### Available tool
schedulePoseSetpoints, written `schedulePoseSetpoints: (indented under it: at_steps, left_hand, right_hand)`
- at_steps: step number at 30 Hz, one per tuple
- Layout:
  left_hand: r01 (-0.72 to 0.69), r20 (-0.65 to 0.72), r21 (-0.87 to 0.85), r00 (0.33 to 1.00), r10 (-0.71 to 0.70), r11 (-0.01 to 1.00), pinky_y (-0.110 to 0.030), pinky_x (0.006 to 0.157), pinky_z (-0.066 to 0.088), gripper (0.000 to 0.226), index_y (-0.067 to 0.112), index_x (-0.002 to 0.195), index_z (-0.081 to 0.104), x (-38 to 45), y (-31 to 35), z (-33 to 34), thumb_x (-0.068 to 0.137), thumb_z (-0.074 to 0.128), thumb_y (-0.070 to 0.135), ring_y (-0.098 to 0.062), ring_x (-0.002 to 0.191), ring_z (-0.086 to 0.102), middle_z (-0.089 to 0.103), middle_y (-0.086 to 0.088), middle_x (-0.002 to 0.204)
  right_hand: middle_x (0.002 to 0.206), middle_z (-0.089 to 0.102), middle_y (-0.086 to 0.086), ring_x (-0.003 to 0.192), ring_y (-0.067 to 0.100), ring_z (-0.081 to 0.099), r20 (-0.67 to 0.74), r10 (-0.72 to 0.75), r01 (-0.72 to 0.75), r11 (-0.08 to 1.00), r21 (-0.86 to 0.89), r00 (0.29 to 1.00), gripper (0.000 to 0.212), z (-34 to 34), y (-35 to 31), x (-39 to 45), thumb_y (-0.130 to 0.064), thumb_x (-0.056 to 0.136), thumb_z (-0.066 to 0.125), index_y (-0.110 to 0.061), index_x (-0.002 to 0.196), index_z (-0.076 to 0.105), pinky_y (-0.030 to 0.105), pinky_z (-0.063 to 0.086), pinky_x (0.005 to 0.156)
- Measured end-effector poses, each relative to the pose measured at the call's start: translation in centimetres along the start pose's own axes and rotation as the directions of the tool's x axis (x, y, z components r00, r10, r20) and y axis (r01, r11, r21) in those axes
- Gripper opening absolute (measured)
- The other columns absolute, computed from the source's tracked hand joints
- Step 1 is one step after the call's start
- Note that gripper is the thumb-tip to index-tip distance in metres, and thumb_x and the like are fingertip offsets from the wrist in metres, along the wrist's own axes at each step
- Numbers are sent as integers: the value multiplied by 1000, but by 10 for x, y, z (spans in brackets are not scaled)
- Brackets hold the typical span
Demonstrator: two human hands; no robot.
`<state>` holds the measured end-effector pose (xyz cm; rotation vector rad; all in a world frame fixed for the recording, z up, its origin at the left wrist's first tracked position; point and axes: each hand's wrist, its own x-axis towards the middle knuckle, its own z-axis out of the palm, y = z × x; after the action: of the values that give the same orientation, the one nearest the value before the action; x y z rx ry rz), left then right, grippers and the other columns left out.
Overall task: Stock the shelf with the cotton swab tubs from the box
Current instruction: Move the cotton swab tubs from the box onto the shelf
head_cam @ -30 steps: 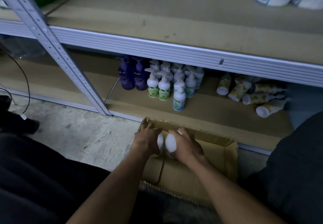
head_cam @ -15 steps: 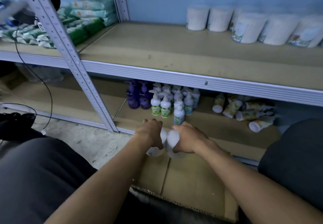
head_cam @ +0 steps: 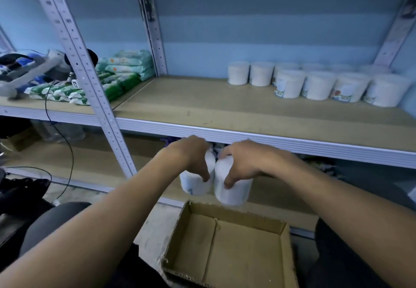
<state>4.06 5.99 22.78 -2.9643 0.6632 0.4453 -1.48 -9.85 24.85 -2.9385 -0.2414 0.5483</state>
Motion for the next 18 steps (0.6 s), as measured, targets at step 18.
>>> schedulePoseSetpoints:
  at_steps: [18]
  left_hand:
    - [-8,-153,62,988,17,998,-41,72,63,88,26,129,59,10,51,-174,51,84,59,-32,86,72,58,4,128]
  right_hand:
    - [140,47,-5,99,32,69,-206,223,-227,974,9,953,90,-148,43,-30,-50,63,87,-43,143,47,39,60,83]
